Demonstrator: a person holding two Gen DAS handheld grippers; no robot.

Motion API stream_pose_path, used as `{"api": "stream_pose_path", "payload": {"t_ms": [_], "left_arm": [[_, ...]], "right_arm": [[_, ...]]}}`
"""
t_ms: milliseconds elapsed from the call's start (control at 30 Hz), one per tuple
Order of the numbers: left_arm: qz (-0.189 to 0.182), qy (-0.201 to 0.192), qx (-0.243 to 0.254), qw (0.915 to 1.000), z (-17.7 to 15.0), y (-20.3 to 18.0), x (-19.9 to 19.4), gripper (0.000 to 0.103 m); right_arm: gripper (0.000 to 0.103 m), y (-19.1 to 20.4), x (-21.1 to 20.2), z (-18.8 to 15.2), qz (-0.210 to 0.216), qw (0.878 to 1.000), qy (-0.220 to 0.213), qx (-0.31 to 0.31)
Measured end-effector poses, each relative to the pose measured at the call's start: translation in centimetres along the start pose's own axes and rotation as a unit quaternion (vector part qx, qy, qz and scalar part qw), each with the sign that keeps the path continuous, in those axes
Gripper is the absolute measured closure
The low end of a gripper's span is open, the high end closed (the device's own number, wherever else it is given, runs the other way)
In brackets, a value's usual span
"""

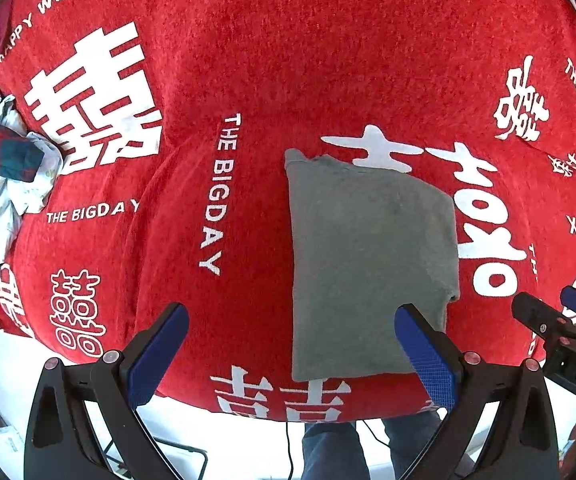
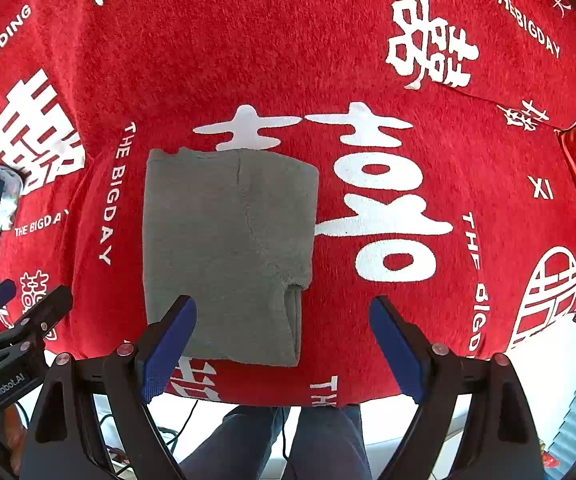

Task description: Fold small clothes

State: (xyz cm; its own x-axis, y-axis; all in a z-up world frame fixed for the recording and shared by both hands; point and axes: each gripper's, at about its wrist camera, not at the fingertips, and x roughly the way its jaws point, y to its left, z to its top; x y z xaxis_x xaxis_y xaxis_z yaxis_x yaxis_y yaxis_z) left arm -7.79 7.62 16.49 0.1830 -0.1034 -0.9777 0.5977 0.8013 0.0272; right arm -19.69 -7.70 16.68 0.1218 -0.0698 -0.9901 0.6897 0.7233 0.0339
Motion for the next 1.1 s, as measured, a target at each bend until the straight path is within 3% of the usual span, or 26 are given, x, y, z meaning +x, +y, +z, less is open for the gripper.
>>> {"api": "stream_pose_path", "payload": {"t_ms": [1100], "left_arm": [[0.000,-0.003,-0.003,1.0000,-0.10,-0.29,-0.68,0.000]], "right_arm": [[0.013,0.10,-0.22,-0.40,0.001,1.000,-0.004,0.002]]}}
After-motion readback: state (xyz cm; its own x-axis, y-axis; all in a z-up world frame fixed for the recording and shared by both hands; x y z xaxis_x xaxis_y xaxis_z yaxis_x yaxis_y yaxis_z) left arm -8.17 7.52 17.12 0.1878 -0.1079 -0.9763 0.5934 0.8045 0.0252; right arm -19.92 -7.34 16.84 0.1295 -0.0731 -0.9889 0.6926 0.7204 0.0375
